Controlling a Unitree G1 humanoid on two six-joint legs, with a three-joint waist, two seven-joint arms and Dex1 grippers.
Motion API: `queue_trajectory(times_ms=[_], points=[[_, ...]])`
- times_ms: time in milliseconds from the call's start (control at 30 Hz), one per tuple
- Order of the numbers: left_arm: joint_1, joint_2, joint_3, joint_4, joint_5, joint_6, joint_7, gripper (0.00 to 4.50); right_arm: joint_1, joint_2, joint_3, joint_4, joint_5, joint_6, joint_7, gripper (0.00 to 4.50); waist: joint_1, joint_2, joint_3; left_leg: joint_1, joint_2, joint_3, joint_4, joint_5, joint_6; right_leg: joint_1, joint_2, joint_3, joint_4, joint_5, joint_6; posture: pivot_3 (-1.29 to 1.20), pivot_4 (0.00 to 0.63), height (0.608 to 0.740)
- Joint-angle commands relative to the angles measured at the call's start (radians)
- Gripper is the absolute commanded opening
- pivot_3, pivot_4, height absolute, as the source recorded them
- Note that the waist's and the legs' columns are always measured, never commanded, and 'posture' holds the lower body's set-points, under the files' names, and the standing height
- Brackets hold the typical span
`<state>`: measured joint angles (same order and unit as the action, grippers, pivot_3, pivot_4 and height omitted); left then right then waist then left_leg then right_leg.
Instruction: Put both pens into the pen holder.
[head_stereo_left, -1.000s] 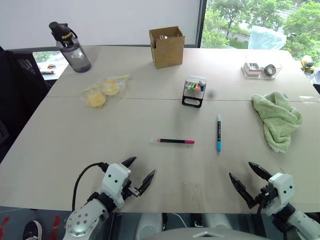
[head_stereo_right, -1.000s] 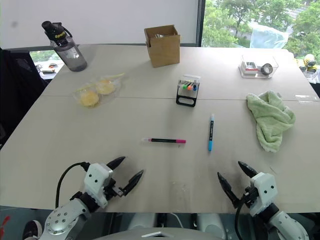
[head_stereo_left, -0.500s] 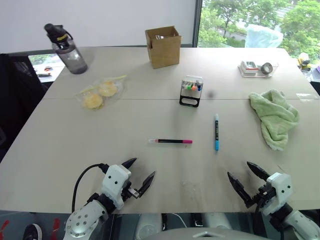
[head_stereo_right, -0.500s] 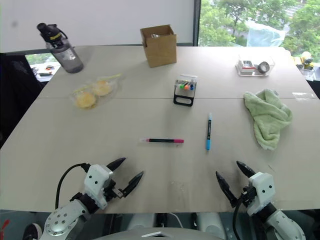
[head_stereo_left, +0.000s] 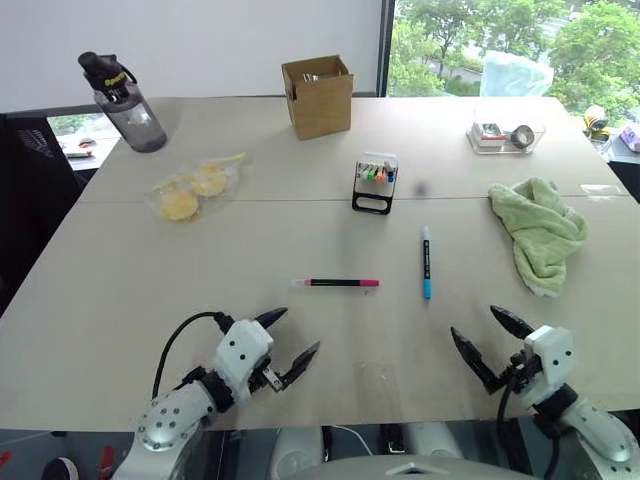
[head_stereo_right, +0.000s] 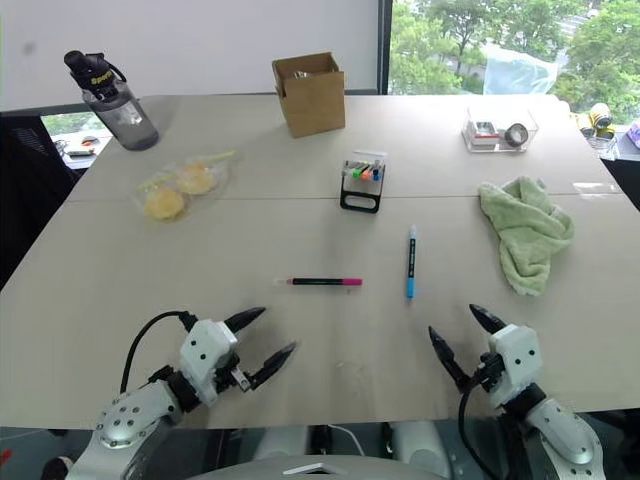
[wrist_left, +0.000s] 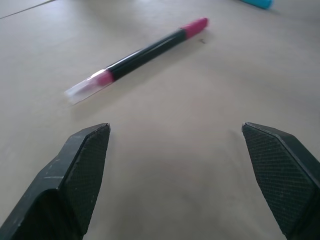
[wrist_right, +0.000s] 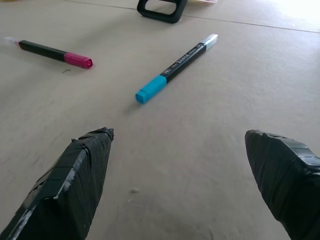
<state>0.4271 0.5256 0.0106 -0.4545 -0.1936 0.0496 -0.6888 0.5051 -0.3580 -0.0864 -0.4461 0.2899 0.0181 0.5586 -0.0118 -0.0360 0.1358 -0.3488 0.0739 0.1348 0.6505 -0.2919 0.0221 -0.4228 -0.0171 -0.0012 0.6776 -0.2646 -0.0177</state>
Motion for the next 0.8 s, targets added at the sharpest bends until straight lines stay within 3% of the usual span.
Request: queue_trajectory(times_ms=[33, 200, 333, 533, 800], points=[[-0.008, 0.019, 0.017, -0.011, -0.045, -0.009, -0.036, 4.37, -0.06, -0.022, -0.002, -0.07, -0.005, 0.081, -0.039, 4.5, -0.003, 0.0, 0.0, 0.0, 0.0, 0.0, 0.0, 0.0, 0.0, 0.0, 0.0, 0.0, 0.0, 0.0, 0.0, 0.0, 0.15, 0.736], [-0.012, 0.062, 0.04, -0.08, -0.138, 0.052, -0.094, 4.37, -0.168, -0.026, 0.02, -0.137, 0.041, 0.268, -0.097, 4.5, -0.002, -0.001, 0.001, 0.0, 0.0, -0.001, 0.0, 0.0, 0.0, 0.0, 0.0, -0.001, 0.0, 0.0, 0.0, 0.0, 0.15, 0.736], [-0.064, 0.15, 0.123, -0.128, -0.269, 0.15, -0.157, 4.37, -0.292, -0.033, 0.068, -0.169, 0.035, 0.422, -0.147, 4.5, 0.0, -0.001, 0.001, -0.002, 0.0, -0.004, 0.001, 0.0, 0.0, 0.0, 0.0, -0.004, 0.0, 0.0, 0.0, 0.0, 0.15, 0.736], [-0.095, 0.293, 0.192, -0.129, -0.301, 0.21, -0.25, 4.37, -0.467, -0.029, 0.134, -0.128, -0.002, 0.631, -0.221, 4.5, -0.003, 0.0, 0.002, -0.004, 0.0, -0.005, 0.001, 0.0, -0.001, 0.0, 0.0, -0.005, -0.001, 0.001, 0.001, 0.0, 0.15, 0.736], [-0.135, 0.315, 0.233, -0.157, -0.343, 0.261, -0.253, 4.37, -0.549, -0.028, 0.162, -0.13, -0.004, 0.905, -0.288, 4.5, -0.002, 0.0, 0.002, -0.015, 0.0, -0.007, 0.002, 0.003, -0.005, -0.009, -0.001, -0.007, -0.002, 0.004, 0.002, 0.0, 0.15, 0.736]])
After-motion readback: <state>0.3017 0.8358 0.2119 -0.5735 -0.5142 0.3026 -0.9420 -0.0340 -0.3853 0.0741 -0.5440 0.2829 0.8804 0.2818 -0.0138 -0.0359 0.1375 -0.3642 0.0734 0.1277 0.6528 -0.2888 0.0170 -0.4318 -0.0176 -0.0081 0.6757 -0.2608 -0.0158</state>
